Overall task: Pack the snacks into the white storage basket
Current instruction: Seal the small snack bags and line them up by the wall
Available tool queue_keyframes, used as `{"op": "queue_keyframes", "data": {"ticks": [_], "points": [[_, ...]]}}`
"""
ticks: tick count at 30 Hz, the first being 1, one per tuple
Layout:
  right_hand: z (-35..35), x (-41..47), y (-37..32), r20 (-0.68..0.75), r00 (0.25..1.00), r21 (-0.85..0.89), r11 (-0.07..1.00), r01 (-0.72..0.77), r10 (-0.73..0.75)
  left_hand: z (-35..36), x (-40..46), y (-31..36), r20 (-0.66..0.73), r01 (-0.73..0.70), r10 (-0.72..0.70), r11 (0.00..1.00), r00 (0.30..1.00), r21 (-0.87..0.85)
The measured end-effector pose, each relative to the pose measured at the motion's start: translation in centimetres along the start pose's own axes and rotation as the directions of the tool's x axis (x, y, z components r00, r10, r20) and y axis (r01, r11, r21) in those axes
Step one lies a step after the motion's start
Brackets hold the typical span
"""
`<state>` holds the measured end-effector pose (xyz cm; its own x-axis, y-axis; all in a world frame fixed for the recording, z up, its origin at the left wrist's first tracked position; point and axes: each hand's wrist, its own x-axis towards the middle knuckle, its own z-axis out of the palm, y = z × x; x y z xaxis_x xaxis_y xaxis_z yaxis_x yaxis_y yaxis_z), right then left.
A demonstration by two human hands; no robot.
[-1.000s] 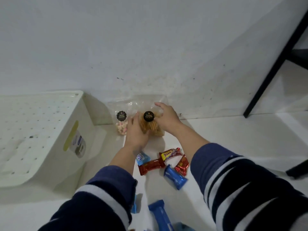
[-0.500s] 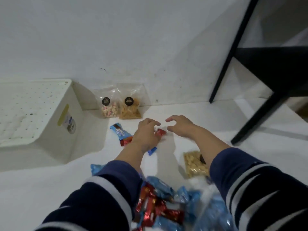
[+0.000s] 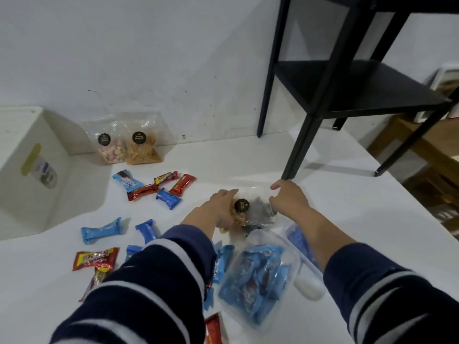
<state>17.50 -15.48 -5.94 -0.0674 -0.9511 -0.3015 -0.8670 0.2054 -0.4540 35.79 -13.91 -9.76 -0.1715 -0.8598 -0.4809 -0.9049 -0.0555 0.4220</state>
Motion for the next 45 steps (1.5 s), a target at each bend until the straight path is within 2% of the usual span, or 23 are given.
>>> {"op": "queue_keyframes", "data": {"ticks": [4,8,13,16,21,24,27,33,41,45], "points": [[0.6,-0.8,0.9,0.056,0.998,0.113,0.993,-0.037,0.031,1.2,-0.3,0.2,-0.072,-0.011,0.009,0.999,0.997,-0.033],[1.0,-0.9,0.3,0.005,1.0,0.207,0.978,0.009,-0.01,2.0,-0.9,-0.8,-0.209,-0.002,-0.02,0.994,0.978,-0.107],[1.0,-0.5,-2.9,-0.04,0.98,0.326,0.925,0.197,-0.195,3.3,-2.9,-2.9,-0.289,0.049,-0.116,0.972,0.95,-0.23],[1.4,-0.5,-5.1,-0.035,0.954,0.324,0.899,0.293,-0.298,3.7,-3.9,-4.1,-0.354,0.043,-0.141,0.962,0.924,-0.27],[2.3,-0.4,-7.4,-0.04,0.921,0.298,0.875,0.382,-0.388,3.9,-5.0,-4.6,-0.407,0.056,-0.217,0.926,0.887,-0.372],[2.5,-0.4,-7.6,-0.009,0.933,0.268,0.899,0.348,-0.359,4.0,-5.1,-4.8,-0.414,0.07,-0.235,0.924,0.88,-0.376],[2.4,-0.1,-7.2,0.041,0.965,0.174,0.953,0.249,-0.26,3.9,-4.7,-5.0,-0.4,0.092,-0.243,0.928,0.884,-0.362],[2.3,0.6,-6.5,0.056,0.993,0.214,0.973,0.091,-0.105,4.0,-4.3,-5.2,-0.388,0.105,-0.255,0.924,0.886,-0.368],[2.1,-0.3,-7.0,0.013,0.989,0.16,0.976,0.146,-0.15,3.8,-3.9,-5.3,-0.382,0.106,-0.239,0.935,0.893,-0.338],[2.8,-0.3,-6.8,-0.039,0.984,0.214,0.96,0.179,-0.175,3.8,-4.0,-5.1,-0.381,0.109,-0.24,0.936,0.893,-0.336]]}}
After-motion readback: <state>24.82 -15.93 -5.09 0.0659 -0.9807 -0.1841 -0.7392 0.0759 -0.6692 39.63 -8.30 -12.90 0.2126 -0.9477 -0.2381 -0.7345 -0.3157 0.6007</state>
